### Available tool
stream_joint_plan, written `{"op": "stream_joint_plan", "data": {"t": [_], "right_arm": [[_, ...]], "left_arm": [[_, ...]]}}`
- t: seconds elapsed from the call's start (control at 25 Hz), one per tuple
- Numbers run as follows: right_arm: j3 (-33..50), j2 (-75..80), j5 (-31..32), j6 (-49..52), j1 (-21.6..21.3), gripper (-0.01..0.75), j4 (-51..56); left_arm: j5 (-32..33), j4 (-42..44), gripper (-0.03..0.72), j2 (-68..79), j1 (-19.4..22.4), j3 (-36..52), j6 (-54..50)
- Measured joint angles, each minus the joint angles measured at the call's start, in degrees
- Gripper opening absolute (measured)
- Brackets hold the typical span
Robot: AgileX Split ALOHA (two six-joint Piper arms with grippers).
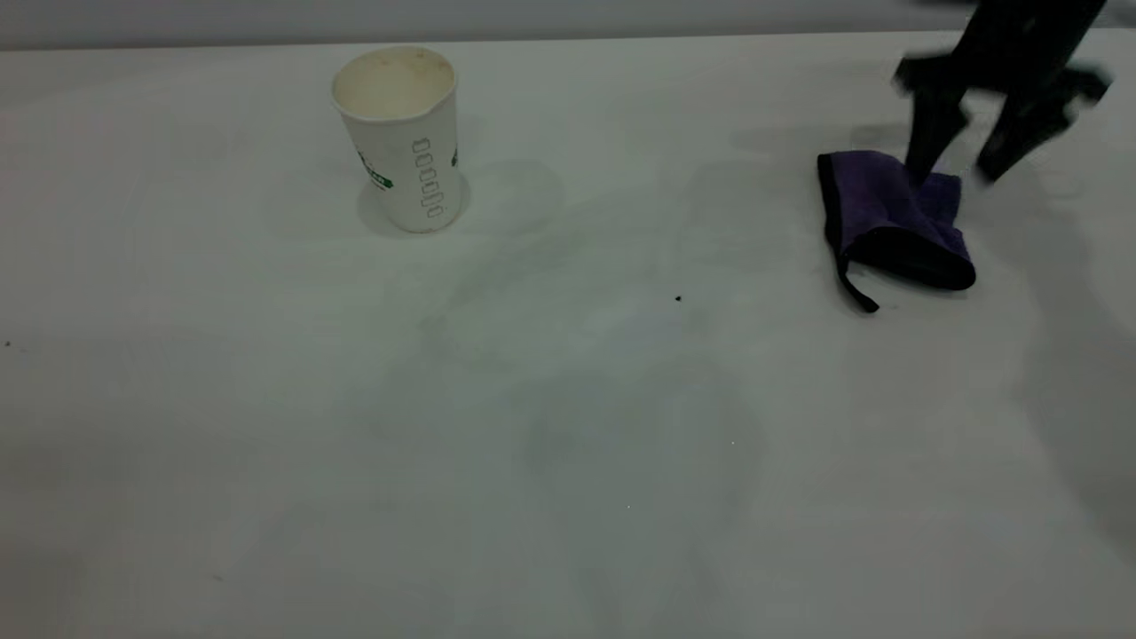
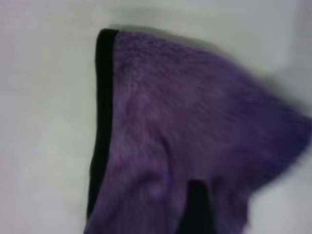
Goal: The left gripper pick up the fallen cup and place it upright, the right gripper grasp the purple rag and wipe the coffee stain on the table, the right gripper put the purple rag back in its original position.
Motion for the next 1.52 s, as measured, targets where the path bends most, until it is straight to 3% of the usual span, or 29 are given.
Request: {"op": "stream_joint_plan", "data": {"t": [0.28,0.52,0.76,1.52], "right_arm": [[0.0,-19.5,14.9,0.7,0.1,0.729,-1.0],[4.7,-37.7,17.2,1.7,1.6,0.729,-1.9],[19.6,-55.8,18.1,2.2,4.6,0.729,-3.0],[65.1,-104.5,18.2,4.4,4.7,0.700,-4.9]], "left_arm": [[0.0,0.0,0.399,0.0,0.0,0.0,0.0],[0.0,0.0,0.399,0.0,0.0,0.0,0.0],[0.0,0.0,0.399,0.0,0.0,0.0,0.0],[0.0,0.0,0.399,0.0,0.0,0.0,0.0]]}}
